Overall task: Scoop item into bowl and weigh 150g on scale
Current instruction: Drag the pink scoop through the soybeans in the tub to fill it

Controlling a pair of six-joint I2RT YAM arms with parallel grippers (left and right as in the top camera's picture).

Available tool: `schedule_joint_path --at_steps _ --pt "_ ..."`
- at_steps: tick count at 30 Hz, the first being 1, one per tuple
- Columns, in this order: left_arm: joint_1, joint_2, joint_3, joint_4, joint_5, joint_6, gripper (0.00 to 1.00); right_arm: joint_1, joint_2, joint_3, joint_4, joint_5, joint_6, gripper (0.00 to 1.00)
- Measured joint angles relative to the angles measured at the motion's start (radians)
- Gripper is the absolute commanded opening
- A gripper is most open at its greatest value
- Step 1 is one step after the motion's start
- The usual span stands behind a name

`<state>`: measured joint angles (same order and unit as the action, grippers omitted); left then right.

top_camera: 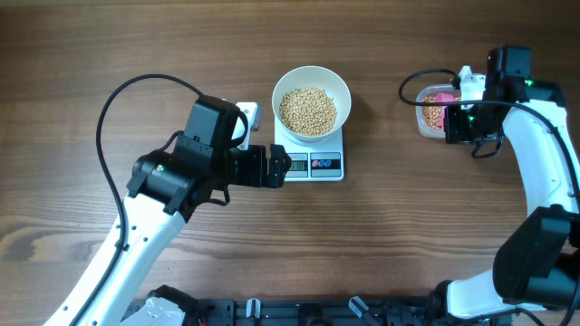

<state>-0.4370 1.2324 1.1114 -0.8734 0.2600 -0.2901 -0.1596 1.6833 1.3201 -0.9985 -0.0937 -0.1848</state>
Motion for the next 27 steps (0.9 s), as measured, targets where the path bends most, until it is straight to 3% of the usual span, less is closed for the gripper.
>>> schedule_joint_path --at_steps 27 --pt "0.0 0.0 0.0 0.0 0.0 0.0 1.0 -0.053 0.001 0.0 -0.021 -0.218 0.102 0.04"
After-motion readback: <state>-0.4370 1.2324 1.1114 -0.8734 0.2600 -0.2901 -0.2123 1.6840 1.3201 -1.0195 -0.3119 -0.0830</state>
